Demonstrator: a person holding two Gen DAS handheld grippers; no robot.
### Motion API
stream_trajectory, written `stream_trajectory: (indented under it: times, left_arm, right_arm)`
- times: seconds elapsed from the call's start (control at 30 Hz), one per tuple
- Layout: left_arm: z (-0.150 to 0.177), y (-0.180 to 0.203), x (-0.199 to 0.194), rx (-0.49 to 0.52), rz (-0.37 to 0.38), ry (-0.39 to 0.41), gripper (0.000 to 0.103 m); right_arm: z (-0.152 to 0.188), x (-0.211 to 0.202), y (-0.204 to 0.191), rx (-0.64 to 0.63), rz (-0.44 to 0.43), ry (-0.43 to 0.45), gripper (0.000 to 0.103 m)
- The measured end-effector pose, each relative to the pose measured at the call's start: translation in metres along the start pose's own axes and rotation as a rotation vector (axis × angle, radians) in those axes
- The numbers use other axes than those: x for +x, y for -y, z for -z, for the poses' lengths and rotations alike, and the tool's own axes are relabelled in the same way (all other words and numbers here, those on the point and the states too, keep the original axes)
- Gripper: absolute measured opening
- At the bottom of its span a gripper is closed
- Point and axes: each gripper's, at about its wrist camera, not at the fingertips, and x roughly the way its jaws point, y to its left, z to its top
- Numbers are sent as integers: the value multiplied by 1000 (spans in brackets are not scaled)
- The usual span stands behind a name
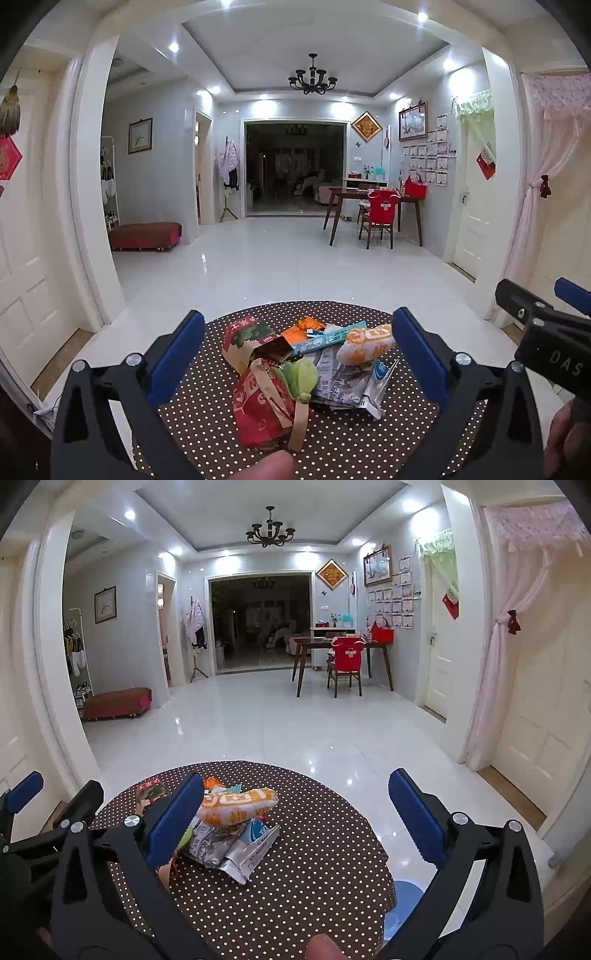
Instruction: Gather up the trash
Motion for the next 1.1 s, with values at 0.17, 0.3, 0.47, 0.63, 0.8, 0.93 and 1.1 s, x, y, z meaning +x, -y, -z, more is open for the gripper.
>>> stream_trajectory:
  times: [0.17,0.3,0.47,0.63,0.8,0.93,1.1]
  left_arm:
    - [1,-3,7,12,4,-2,99]
    - [-2,2,4,29,2,10,99]
    - [1,5,7,26,-16,10,99]
    - [-3,1,7,14,-18,9,99]
    - [-3,-3,6,11,-16,11,99]
    - [-3,-5,7,9,-12,8,99]
    - [-1,-5,9,9,-14,5,99]
  right_arm:
    - [1,0,0,2,-2,-5,98]
    - [-3,2,0,3,-1,-13,98]
    - [-7,4,4,8,-2,-20,98]
    - [-2,10,4,7,-9,-28,98]
    - [1,14,1,0,-16,-38,98]
    - [3,17,-1,-1,-18,-38,98]
    - [4,19,-3,-4,-22,-40,98]
